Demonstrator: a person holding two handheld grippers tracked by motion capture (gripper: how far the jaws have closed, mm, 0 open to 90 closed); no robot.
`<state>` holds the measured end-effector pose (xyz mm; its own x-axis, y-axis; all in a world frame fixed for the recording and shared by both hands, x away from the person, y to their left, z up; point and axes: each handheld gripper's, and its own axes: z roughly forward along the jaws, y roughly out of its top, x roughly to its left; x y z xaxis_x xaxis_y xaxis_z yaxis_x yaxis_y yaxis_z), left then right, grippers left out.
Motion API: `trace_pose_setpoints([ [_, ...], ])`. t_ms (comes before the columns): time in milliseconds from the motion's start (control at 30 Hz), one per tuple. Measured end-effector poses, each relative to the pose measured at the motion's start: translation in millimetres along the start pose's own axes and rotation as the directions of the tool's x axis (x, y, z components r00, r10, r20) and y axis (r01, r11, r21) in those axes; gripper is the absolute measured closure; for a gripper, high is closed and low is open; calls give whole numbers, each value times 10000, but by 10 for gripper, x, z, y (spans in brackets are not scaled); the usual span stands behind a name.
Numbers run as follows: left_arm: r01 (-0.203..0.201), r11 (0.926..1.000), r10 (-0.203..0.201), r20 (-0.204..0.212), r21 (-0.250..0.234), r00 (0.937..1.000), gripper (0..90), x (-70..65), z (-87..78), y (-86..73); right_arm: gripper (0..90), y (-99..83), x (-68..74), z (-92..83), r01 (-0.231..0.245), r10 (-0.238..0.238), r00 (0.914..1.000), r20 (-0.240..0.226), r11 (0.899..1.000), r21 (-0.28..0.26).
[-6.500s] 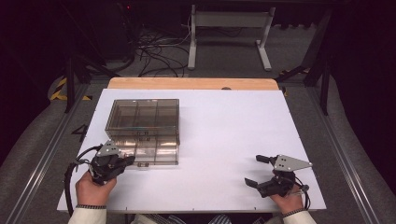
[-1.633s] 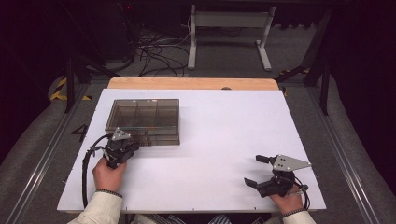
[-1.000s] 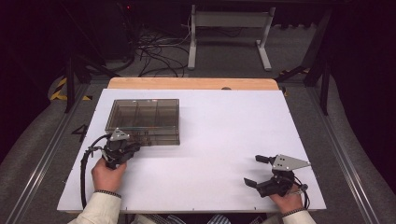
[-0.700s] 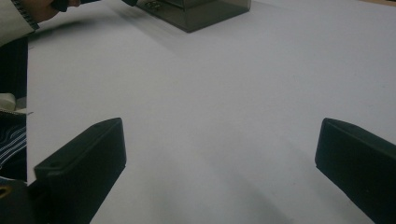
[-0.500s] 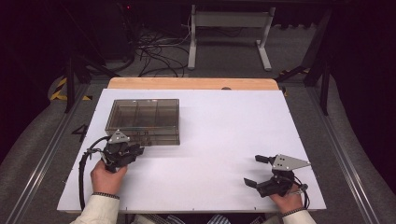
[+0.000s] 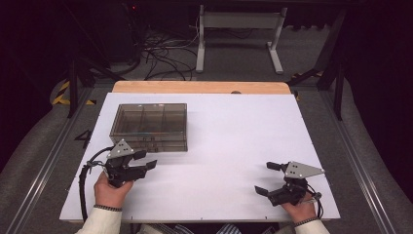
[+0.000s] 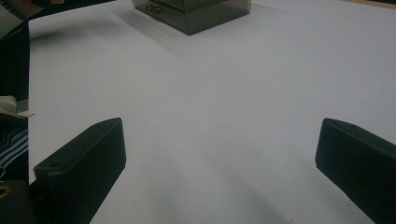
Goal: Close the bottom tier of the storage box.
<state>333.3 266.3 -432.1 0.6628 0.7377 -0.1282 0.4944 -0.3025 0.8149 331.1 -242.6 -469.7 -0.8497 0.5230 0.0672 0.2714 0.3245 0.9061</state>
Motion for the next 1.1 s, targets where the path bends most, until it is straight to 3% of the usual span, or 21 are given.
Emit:
trace_pose_setpoints([
  [167,-291,9984,300,180,-481,9994,270,-85,47,-40,24,-1,0,-1,1,-1,10000,-4,10000,-14],
  [300,-204,9985,246,827,-514,9963,208,-145,86,-66,24,-1,1,-2,13,-14,10000,-10,10000,-24],
  [367,-296,9989,329,909,-375,9953,178,-193,100,-74,24,-1,1,-3,8,-9,10000,-25,10000,-27],
  [467,-482,9988,475,679,84,9966,62,-269,173,-103,24,-1,2,-2,25,-25,10000,-23,10000,-14],
  [633,-717,9974,703,941,118,9931,50,-346,239,-171,23,-1,5,-2,42,-42,10000,-31,10000,-8],
  [733,-904,9959,902,870,-16,9921,38,-363,254,-197,23,-1,3,-2,40,-40,10000,-39,10000,-12],
  [800,-880,9960,888,879,-132,9922,29,-349,270,-226,23,-1,4,-3,36,-36,10000,-33,10000,-19],
  [933,-462,9988,475,1295,-132,9904,17,-341,318,-294,23,-1,4,-2,38,-38,10000,-34,10000,-12],
  [1100,-660,9976,687,1597,-224,9848,4,-347,290,-367,23,-2,5,-2,34,-35,10000,-32,10000,-15],
])
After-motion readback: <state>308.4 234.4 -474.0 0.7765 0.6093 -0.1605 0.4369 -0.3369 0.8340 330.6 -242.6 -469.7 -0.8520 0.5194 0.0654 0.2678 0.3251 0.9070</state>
